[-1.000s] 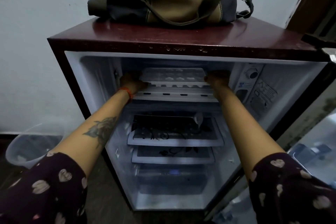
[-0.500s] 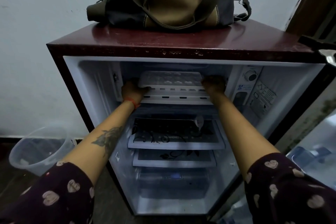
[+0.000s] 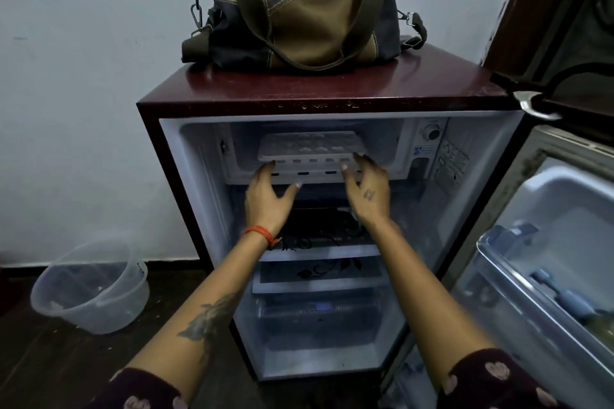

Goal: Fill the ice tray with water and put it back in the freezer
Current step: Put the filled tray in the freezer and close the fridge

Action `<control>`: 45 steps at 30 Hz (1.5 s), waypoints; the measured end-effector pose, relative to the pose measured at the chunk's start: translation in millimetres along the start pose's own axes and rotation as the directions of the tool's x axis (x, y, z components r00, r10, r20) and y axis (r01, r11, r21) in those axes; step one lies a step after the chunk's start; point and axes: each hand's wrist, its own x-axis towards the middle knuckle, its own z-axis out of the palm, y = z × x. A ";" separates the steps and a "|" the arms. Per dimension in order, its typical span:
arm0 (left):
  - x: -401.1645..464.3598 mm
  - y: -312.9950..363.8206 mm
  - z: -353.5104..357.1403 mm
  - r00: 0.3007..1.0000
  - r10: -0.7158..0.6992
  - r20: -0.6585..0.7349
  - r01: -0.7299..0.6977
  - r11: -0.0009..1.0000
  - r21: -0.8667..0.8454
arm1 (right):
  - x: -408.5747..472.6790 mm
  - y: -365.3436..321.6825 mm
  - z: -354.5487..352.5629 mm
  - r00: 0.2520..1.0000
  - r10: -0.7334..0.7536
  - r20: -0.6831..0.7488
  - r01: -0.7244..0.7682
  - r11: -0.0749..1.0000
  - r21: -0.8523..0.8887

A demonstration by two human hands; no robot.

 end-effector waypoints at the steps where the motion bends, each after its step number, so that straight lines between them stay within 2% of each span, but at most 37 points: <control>1: -9.9 3.0 -4.3 1.000 0.004 0.009 -0.004 1.000 -0.009 | -11.7 -4.4 -2.4 1.000 -0.019 -0.001 0.019 0.999 -0.032; 9: -89.9 17.8 -43.7 0.995 0.021 0.098 -0.013 0.997 -0.078 | -109.5 -29.1 -20.7 0.999 0.018 0.039 -0.016 0.999 -0.048; 21: -209.5 33.6 -65.2 0.978 -0.056 0.199 0.098 0.974 -0.205 | -235.0 -35.8 -71.8 0.992 0.121 0.039 -0.121 0.993 0.004; 28: -268.9 64.1 -58.6 0.984 -0.052 0.172 0.087 0.976 -0.201 | -281.5 -23.1 -115.2 0.992 0.109 0.060 -0.109 0.994 -0.002; 35: -344.6 105.1 -46.8 0.983 -0.104 0.149 0.139 0.960 -0.243 | -333.8 -8.3 -172.5 0.990 0.085 0.116 -0.090 0.995 0.041; 45: -431.8 126.3 -51.6 0.984 -0.138 0.113 0.161 0.959 -0.232 | -402.7 2.5 -219.1 0.979 0.107 0.174 -0.120 0.990 0.071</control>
